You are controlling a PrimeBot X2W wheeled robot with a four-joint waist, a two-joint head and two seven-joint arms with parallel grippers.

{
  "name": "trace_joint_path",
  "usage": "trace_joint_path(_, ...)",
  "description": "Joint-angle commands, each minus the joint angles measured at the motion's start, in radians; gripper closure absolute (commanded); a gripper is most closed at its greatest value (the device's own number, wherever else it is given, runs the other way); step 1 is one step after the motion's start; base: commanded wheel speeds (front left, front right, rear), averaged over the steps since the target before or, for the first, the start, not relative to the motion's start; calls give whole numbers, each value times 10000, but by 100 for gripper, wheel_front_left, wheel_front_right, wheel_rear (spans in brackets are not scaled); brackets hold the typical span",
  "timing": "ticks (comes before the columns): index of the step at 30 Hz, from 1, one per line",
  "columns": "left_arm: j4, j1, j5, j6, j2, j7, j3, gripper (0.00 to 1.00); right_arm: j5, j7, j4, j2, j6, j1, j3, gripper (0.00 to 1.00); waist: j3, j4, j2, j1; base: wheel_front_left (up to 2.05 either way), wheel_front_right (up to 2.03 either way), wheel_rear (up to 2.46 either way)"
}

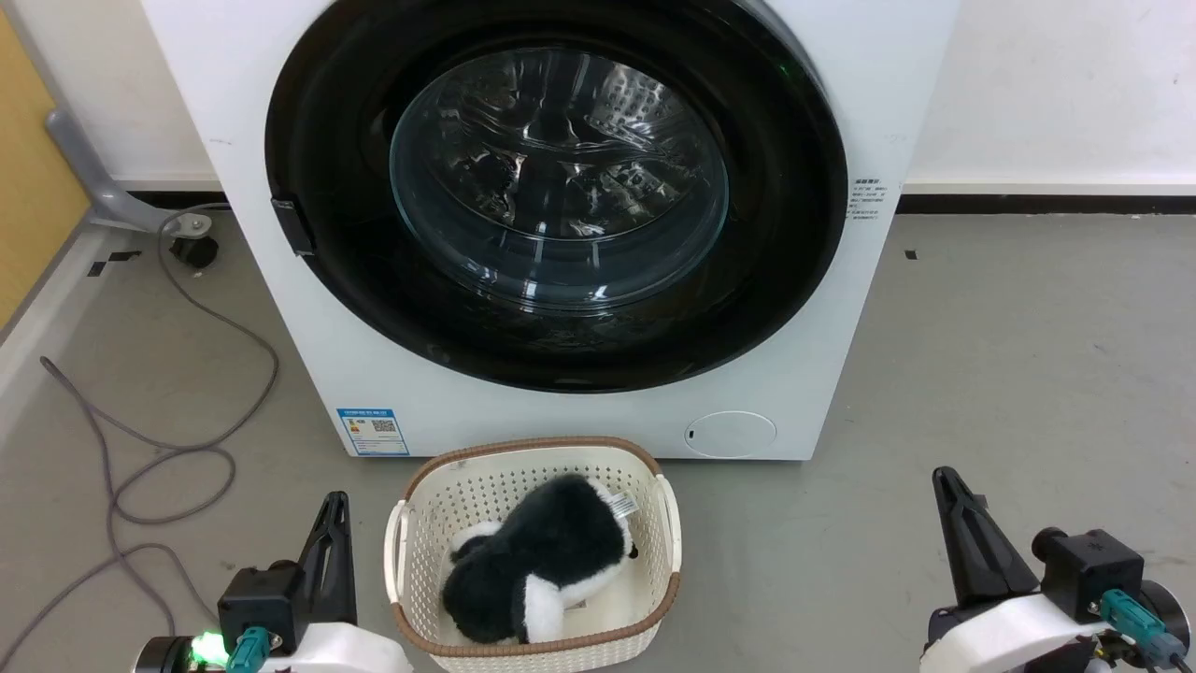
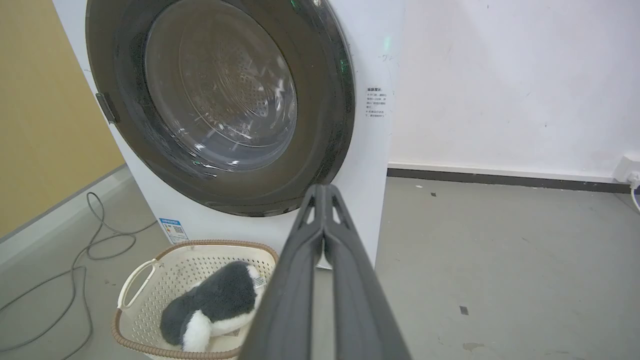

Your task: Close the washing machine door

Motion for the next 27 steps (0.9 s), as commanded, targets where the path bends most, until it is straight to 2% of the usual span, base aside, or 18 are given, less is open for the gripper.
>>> trace_joint_path(1,-71,-172,96,-40,1,57,-5,100,-89,63,-97,21,-5,-14,21,100,5,3,-1,0,0,0,0)
trace_joint_path(27,-257,-349,173,-162,1,589,-85,100,-447,597,-498,29,-7,-22,92,100,106,59,-1,0,0,0,0)
